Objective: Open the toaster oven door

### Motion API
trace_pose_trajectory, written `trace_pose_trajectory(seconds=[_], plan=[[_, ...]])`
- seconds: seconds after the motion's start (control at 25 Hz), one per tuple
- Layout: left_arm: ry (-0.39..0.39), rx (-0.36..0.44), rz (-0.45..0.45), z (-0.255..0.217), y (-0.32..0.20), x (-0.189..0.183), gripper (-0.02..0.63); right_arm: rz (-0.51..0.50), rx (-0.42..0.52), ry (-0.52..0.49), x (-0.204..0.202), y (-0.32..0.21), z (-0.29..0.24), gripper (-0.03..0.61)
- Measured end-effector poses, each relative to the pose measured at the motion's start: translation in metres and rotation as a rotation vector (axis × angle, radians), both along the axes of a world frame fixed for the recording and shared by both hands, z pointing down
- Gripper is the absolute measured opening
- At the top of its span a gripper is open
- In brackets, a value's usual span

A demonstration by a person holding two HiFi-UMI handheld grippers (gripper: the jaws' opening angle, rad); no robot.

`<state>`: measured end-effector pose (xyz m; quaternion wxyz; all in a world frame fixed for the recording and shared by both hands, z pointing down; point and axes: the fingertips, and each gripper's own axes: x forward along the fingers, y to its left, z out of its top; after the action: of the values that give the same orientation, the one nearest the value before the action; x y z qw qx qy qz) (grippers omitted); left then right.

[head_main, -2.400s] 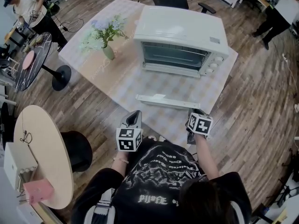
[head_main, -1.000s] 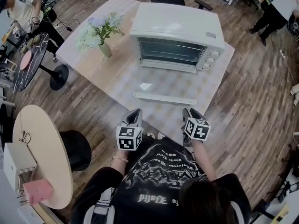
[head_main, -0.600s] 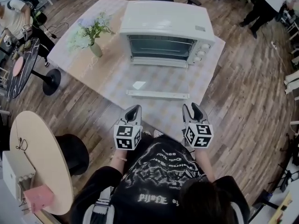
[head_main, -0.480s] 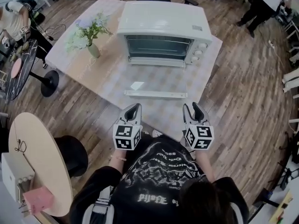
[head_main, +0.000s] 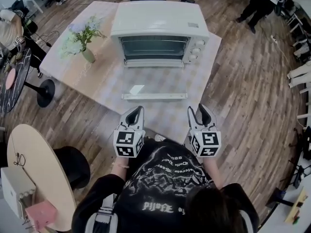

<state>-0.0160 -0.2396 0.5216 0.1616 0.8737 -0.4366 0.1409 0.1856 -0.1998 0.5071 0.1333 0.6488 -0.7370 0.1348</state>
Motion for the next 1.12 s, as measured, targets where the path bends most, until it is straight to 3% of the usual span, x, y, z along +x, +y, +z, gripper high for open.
trace_pose_trajectory(seconds=[0.24, 0.4, 0.48, 1.12], plan=[[0.000, 0.008, -0.001, -0.003, 0.001, 0.004, 0.020, 0.002, 0.000, 0.013, 0.004, 0.003, 0.002, 0.130], [-0.004, 0.015, 0.001, -0.006, 0.001, 0.006, 0.020, 0.023, 0.013, 0.011, 0.010, 0.001, -0.001, 0.030], [-0.004, 0.019, 0.003, -0.007, 0.001, 0.007, 0.020, 0.033, 0.019, 0.003, 0.012, -0.001, -0.002, 0.012], [0.013, 0.022, 0.013, -0.011, -0.002, 0.007, 0.020, 0.028, 0.047, 0.054, 0.009, 0.000, -0.006, 0.008]])
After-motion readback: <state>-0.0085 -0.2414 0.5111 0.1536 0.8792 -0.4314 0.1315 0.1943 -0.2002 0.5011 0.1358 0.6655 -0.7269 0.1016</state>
